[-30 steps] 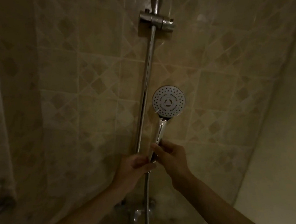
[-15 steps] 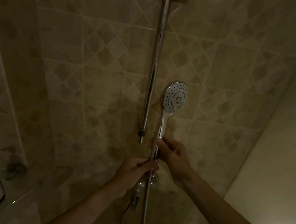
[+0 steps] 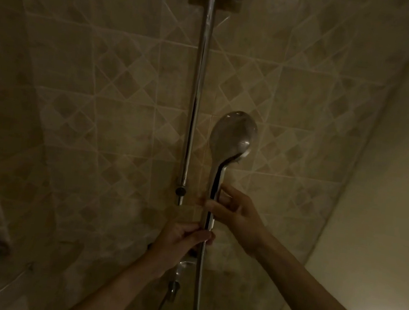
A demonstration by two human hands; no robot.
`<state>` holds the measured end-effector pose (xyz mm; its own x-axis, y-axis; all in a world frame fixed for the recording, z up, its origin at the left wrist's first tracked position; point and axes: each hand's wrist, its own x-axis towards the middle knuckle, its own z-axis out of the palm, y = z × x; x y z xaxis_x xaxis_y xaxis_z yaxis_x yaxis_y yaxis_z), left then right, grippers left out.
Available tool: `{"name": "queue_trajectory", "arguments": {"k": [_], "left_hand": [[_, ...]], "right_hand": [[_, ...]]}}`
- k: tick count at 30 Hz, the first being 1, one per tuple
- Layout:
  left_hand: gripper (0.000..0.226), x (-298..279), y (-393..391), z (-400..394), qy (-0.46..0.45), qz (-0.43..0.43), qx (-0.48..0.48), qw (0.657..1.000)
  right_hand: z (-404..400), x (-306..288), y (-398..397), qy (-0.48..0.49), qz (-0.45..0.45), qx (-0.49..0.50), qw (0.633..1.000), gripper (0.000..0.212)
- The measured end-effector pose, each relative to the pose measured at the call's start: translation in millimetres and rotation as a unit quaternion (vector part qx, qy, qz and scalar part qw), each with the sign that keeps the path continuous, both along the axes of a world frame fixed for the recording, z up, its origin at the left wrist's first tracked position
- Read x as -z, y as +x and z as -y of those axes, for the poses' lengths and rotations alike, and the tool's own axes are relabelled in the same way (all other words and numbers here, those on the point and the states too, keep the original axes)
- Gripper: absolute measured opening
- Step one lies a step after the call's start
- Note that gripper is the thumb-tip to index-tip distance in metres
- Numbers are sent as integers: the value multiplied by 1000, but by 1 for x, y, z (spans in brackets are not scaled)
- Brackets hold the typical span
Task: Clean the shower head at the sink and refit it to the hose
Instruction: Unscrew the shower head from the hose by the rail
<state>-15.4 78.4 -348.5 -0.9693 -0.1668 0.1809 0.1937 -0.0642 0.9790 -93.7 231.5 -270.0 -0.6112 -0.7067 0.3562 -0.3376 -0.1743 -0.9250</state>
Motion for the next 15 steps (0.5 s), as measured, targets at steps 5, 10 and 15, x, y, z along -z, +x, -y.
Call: {"name": "queue_trajectory", "arguments": {"k": [5,10,15], "left_hand": [[41,-2,-8,-3,-26,-21,-14,999],[42,0,-17,-1,-21,-22,-36,999],[38,-9,-25,3,-32,-41,-25,998]], "right_hand": [[10,-3,-2,82,-138,173,972,31],[12,-11,-11,101,-158,204,961,49],[1,-8,-30,-2,-12,3,1000,39]]}}
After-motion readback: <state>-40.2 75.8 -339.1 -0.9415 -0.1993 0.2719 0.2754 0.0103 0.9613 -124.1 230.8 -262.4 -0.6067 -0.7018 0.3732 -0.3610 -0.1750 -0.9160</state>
